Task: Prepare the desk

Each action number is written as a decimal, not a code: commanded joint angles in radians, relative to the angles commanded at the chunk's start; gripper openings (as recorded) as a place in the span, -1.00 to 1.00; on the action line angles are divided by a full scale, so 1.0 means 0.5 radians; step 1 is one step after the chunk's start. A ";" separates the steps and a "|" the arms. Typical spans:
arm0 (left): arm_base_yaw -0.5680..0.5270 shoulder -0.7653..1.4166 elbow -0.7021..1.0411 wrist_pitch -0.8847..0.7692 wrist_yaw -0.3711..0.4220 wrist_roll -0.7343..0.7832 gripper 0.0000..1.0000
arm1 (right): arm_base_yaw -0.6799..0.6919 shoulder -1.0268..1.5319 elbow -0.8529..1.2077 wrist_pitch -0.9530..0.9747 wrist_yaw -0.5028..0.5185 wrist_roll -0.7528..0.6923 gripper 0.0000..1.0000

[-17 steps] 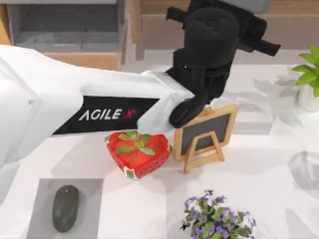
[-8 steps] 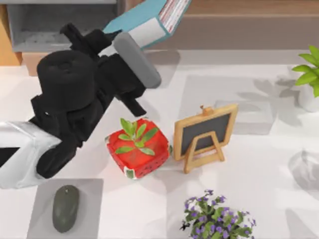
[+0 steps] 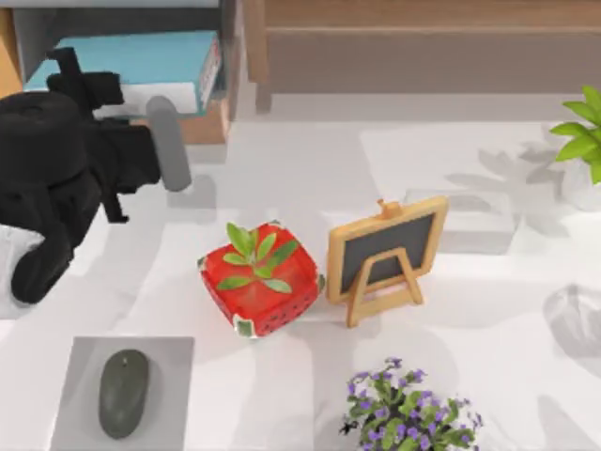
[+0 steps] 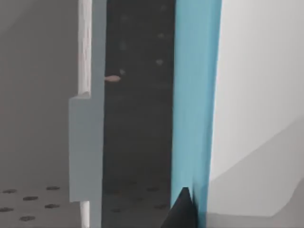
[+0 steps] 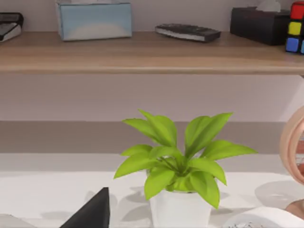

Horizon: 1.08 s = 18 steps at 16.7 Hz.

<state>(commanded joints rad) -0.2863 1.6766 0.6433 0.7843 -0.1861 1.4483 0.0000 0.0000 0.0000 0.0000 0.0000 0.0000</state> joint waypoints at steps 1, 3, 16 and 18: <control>0.041 0.065 0.062 0.003 0.003 0.068 -1.00 | 0.000 0.000 0.000 0.000 0.000 0.000 1.00; 0.094 0.170 0.156 -0.001 0.010 0.152 -1.00 | 0.000 0.000 0.000 0.000 0.000 0.000 1.00; 0.132 0.355 0.363 -0.023 0.037 0.178 -1.00 | 0.000 0.000 0.000 0.000 0.000 0.000 1.00; 0.139 0.403 0.413 -0.032 0.047 0.178 -1.00 | 0.000 0.000 0.000 0.000 0.000 0.000 1.00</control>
<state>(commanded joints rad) -0.2169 1.8784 0.8497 0.7683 -0.1627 1.5372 0.0000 0.0000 0.0000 0.0000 0.0000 0.0000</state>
